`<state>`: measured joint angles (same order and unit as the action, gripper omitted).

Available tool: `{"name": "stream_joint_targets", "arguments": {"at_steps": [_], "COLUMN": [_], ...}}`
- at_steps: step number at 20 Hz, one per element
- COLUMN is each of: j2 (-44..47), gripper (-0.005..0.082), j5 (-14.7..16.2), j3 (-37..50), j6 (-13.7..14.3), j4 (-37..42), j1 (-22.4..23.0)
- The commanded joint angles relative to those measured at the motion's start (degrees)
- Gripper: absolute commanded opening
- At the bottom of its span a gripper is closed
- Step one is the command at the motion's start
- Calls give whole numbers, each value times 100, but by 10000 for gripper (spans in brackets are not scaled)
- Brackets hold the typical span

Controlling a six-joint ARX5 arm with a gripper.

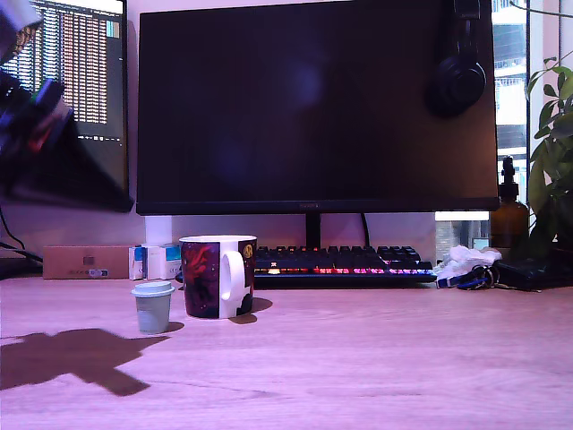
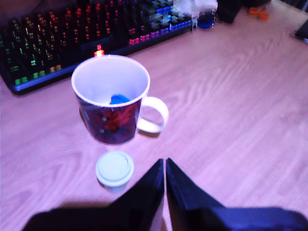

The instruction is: Pick up the coffee capsules on the table and drop them inside the coffee cup

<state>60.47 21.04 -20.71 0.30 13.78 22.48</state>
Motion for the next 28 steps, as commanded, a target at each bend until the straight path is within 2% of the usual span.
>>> {"name": "stream_joint_targets", "arguments": {"at_steps": [1, 5, 10, 14, 19, 22, 28], "j2": [-17, -17, -17, -20, -11, -11, -11], "gripper": [-23, -23, -23, -23, -23, -23, -23], "j5": [-37, -197, -306, -326, -387, -592, -588], "j3": [168, 258, 675, 933, 946, 946, 946], "j6": [-37, -50, -356, -461, -435, -415, -372], "j4": [151, 227, 649, 944, 809, 566, 503], "j1": [20, 17, 20, 109, 144, 144, 142]}}
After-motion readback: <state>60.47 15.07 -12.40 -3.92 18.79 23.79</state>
